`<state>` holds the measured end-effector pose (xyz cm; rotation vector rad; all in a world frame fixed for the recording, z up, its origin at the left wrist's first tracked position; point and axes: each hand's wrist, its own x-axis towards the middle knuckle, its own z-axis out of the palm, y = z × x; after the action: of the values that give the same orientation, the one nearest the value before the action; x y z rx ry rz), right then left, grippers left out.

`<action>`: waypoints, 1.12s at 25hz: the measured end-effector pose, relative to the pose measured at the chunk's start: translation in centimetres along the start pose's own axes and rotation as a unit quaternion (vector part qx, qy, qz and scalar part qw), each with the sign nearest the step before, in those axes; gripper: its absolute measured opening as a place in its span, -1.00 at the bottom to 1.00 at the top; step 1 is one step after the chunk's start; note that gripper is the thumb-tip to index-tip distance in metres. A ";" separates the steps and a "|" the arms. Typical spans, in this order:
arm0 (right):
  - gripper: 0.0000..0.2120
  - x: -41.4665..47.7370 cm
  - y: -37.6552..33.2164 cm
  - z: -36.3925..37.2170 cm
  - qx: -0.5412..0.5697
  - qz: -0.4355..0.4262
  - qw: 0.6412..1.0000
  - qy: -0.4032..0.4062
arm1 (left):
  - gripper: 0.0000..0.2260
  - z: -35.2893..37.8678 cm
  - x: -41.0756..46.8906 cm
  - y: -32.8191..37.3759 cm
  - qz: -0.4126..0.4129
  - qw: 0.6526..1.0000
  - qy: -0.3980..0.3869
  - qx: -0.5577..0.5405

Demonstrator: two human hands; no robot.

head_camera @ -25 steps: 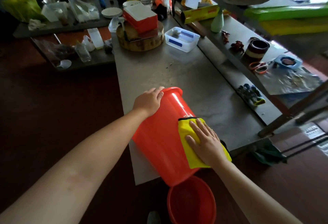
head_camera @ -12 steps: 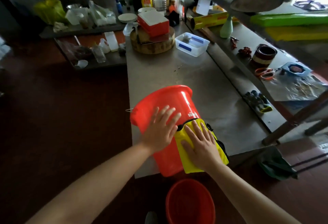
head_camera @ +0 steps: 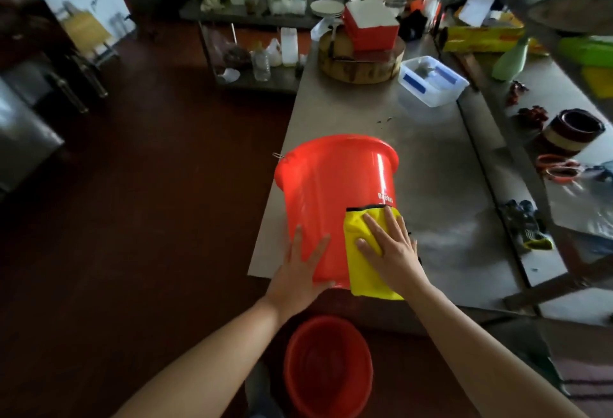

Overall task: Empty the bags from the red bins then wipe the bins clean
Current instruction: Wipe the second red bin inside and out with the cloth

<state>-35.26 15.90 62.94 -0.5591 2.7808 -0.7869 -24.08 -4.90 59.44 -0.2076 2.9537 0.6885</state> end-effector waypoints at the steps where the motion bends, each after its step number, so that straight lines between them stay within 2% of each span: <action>1: -0.35 0.0 0.0 -0.2 0.007 0.004 1.000 -0.009 | -0.09 -0.1 0.1 0.2 -0.003 1.000 -0.005 -0.001; 7: -0.44 0.2 2.1 -0.5 0.147 0.035 0.988 0.018 | -0.01 -0.6 0.6 -0.8 -0.056 0.988 -0.046 -0.133; 10: -0.51 0.8 3.6 -0.7 0.214 0.061 0.975 0.005 | 0.09 -0.1 1.3 -1.9 -0.056 0.974 -0.040 -0.214; 13: -0.52 1.3 4.7 -0.3 0.258 0.062 0.964 0.018 | 0.15 0.7 2.1 -2.2 -0.047 0.969 -0.024 -0.241; 16: -0.42 1.8 4.8 -0.5 0.297 0.082 0.951 0.033 | 0.09 -0.3 3.1 -1.8 -0.066 0.967 0.002 -0.246; 19: -0.26 2.8 3.4 -2.9 0.312 0.093 0.945 0.024 | -0.04 -4.4 4.1 -0.3 -0.074 0.967 0.014 -0.245; 21: -0.33 3.8 1.4 -6.0 0.317 0.086 0.945 0.007 | -0.14 -7.9 4.6 1.2 -0.094 0.965 0.011 -0.244; 23: -0.41 4.6 -1.1 -9.7 0.308 0.075 0.948 -0.015 | -0.15 -11.2 5.6 2.3 -0.147 0.967 0.026 -0.209; 24: -0.38 5.0 -2.2 -11.3 0.296 0.076 0.952 -0.022 | -0.11 -12.5 6.2 2.6 -0.175 0.966 0.034 -0.187; 26: -0.31 5.8 -4.5 -13.0 0.208 0.085 0.974 -0.015 | -0.06 -14.8 7.4 3.1 -0.202 0.968 0.045 -0.143; 28: -0.29 6.5 -6.1 -12.8 0.072 0.082 0.994 0.024 | -0.05 -16.2 8.4 3.6 -0.208 0.972 0.038 -0.105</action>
<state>-42.98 14.31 76.38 -0.2857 2.7409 -0.9637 -34.00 -9.86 74.35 -0.8581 2.7573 0.9395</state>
